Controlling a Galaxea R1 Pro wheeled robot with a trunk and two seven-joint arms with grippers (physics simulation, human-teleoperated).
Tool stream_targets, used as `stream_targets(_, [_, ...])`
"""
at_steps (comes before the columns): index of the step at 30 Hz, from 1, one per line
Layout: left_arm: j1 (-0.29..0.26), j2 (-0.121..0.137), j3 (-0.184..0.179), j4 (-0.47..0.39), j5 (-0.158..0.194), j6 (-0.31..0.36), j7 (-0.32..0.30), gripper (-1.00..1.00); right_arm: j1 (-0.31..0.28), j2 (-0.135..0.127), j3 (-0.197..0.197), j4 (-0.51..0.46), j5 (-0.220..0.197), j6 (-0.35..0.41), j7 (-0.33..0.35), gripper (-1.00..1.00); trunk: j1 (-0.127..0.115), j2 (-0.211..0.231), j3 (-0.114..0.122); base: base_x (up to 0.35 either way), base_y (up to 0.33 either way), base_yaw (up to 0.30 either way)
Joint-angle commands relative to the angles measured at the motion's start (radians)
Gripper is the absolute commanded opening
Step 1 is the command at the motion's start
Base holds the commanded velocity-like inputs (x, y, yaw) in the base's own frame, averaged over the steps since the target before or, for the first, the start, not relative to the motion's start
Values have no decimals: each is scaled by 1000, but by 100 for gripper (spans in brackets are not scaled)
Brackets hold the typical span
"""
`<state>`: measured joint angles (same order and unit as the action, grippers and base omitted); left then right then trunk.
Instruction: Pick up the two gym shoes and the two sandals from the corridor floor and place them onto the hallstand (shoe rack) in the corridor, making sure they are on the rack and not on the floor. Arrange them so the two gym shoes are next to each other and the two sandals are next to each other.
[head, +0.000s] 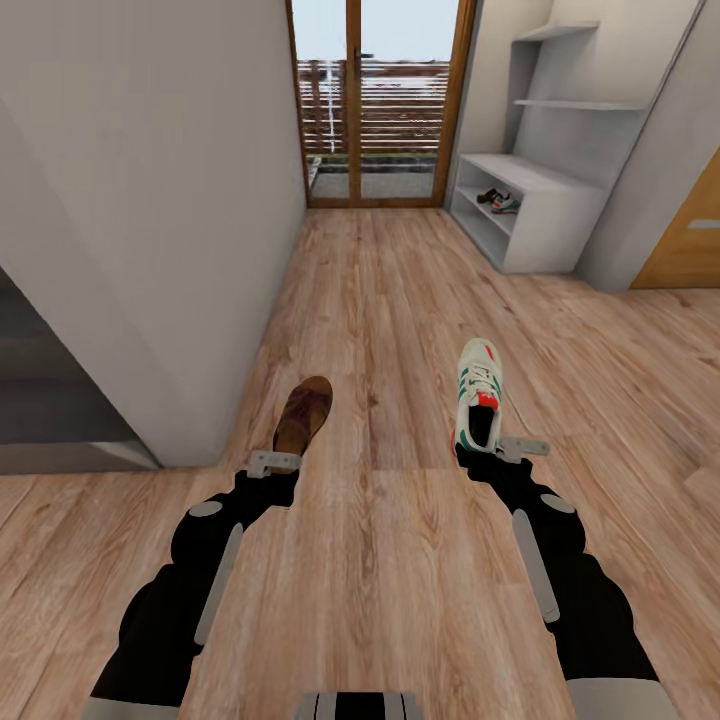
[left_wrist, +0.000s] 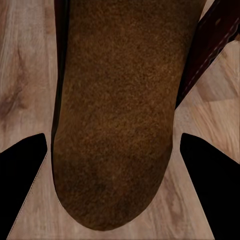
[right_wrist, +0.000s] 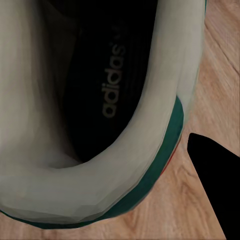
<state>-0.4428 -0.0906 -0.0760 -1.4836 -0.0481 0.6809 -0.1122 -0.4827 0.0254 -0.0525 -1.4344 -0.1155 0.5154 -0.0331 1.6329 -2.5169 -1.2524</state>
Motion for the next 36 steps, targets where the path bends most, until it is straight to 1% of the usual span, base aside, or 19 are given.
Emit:
stream_targets(1, [-1, 0, 1, -1, -5, 5, -6, -100, 0, 1, -1, -1, -10, 5, -4, -100, 0, 0, -1, 334, 0, 0])
stream_targets(36, [-1, 0, 1, -1, -5, 5, -6, -100, 0, 1, -1, 0, -10, 5, -4, -100, 0, 0, -1, 334, 0, 0])
